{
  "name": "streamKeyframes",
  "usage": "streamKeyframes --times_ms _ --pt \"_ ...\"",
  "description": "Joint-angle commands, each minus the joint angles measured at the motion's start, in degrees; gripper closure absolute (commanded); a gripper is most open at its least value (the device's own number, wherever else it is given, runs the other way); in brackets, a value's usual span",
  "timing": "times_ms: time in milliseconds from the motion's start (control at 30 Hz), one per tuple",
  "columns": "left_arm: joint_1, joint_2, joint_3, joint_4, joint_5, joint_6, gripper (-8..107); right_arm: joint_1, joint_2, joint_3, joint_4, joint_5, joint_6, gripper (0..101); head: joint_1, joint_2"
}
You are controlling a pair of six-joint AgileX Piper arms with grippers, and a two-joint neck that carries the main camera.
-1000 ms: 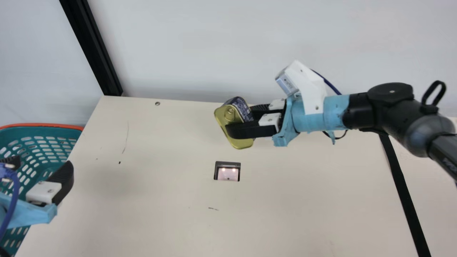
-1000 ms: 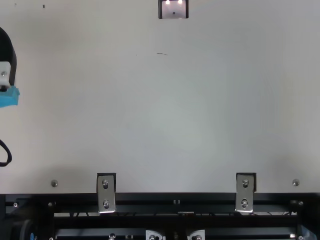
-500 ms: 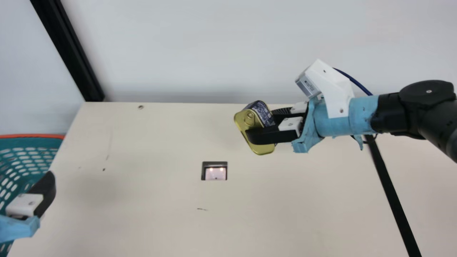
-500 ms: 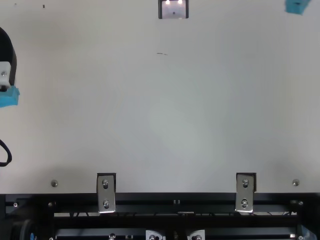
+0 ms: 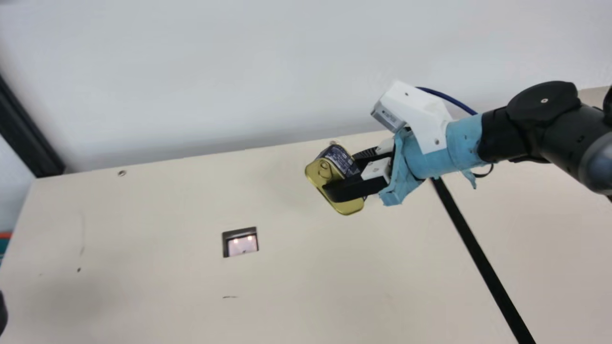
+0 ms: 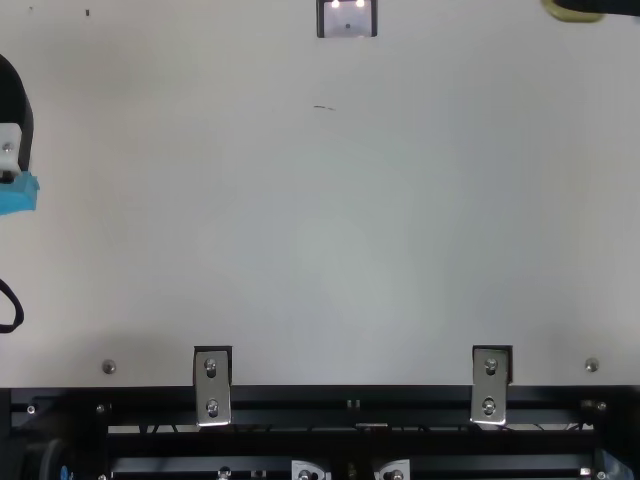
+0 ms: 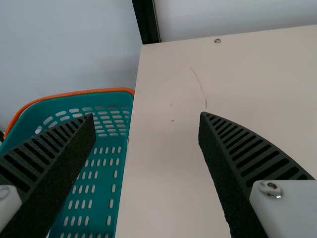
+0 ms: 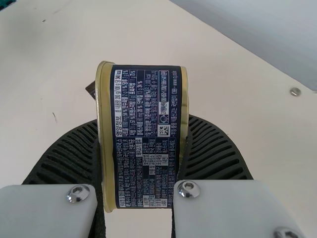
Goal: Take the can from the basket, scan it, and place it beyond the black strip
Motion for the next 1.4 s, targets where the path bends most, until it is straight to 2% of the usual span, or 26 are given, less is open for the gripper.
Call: streamKeyframes --times_ms 0,333,467,600,800,1000,1367 --pt "0.00 0.00 0.00 0.00 0.00 0.00 9 -1.43 -0.82 0.43 -0.98 0.17 0.16 101 -2.45 -2.14" --pt "0.00 0.00 0.00 0.00 0.00 0.00 9 -9.54 -5.34 3.26 -5.98 1.55 1.76 101 -3.44 -7.88" --pt "0.00 0.00 0.00 0.00 0.00 0.00 9 -12.94 -7.23 4.26 -9.85 0.99 3.63 101 -3.44 -7.88" --pt "0.00 0.00 0.00 0.00 0.00 0.00 9 -15.93 -8.47 4.49 -16.06 1.40 6.34 101 -3.44 -7.88" --pt "0.00 0.00 0.00 0.00 0.00 0.00 9 -20.09 -8.62 2.96 -24.47 3.34 8.99 101 -3.44 -7.88" --pt "0.00 0.00 0.00 0.00 0.00 0.00 9 -22.60 -6.70 -0.24 -32.70 4.94 10.57 101 -3.44 -7.88" --pt "0.00 0.00 0.00 0.00 0.00 0.00 9 -22.52 -1.26 -3.89 -46.36 4.97 13.77 101 -3.44 -7.88"
